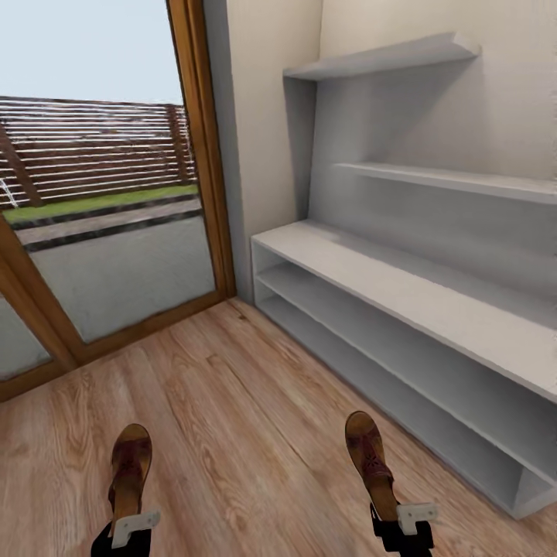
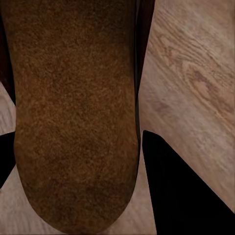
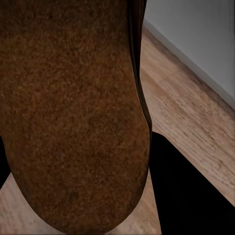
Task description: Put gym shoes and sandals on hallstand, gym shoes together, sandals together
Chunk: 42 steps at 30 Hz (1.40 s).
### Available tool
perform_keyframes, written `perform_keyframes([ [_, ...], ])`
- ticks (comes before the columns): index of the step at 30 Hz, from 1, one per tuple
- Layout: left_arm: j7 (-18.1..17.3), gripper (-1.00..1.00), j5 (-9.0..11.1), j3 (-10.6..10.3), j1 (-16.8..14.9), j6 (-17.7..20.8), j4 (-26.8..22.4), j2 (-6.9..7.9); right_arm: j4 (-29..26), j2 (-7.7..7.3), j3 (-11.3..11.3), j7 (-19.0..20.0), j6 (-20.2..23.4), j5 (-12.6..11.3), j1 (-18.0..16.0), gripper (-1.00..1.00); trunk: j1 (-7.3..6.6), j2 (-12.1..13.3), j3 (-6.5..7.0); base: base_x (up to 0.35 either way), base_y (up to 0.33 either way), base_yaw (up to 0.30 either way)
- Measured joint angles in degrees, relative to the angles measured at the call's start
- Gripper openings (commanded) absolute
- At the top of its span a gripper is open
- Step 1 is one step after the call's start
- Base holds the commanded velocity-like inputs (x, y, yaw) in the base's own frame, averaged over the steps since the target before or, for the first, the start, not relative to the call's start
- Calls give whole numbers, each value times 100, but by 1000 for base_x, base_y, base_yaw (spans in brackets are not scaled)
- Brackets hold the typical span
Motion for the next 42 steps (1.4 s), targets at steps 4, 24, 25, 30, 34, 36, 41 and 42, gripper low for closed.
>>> perform_keyframes([
  [4, 0, -100, 0, 4, 0, 0, 2, 4, -1, 0, -1, 0, -1, 0, 0, -100, 2, 0, 0, 37, 115, -263],
  [24, 0, -100, -3, 3, -1, 0, 3, 2, 0, 0, -1, 0, -2, 1, 0, -100, 2, 0, 0, 2, 5, -263],
  [25, 0, -100, -3, 4, -1, 0, 3, 1, 0, 0, -1, 0, -2, 1, 0, -100, 2, 0, 0, 0, 0, -263],
  [30, 0, -100, 0, 3, -1, 0, 3, 2, 0, 0, 0, 2, -2, 1, 0, -100, 2, 0, 0, 0, 0, -263],
  [34, 0, -100, 1, 2, -1, 0, 3, -1, 0, 0, -1, 1, -2, 1, 0, -100, 2, 0, 0, 0, 0, -263],
  [36, 0, -100, 2, 1, -1, 0, 3, -1, 0, 0, 0, 1, -2, 1, 0, -100, 2, 0, 0, 0, 0, -263],
  [41, 0, -100, 2, 2, -1, 0, 2, -3, 0, 0, -1, 0, 0, 1, 0, -100, 2, 0, 0, 0, 0, -263],
  [42, 0, -100, 2, 3, -1, 0, 3, -3, 0, 0, -1, 0, 0, 1, 0, -100, 2, 0, 0, 0, 0, -263],
])
